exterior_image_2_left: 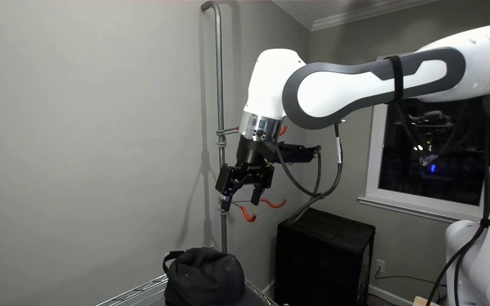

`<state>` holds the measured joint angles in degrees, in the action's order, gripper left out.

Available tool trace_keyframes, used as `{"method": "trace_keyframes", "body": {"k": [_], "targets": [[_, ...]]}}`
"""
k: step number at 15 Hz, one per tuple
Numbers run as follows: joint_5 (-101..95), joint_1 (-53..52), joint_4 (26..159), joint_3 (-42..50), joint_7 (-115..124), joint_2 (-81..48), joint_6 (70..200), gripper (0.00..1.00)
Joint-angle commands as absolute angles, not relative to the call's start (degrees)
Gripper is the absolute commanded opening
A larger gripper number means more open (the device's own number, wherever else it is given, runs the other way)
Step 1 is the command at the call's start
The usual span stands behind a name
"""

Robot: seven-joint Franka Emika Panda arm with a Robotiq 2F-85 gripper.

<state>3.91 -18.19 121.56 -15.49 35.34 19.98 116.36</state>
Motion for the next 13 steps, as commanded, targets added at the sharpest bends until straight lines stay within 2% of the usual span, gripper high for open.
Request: {"method": "trace_keyframes", "body": {"k": [1,13], "targets": [[6.4,-15.45,127.01,-14.97,31.52,25.84,115.8,1.0],[5.83,-12.47,128.74,-15.78,32.12,27.38,116.14,1.0]]}}
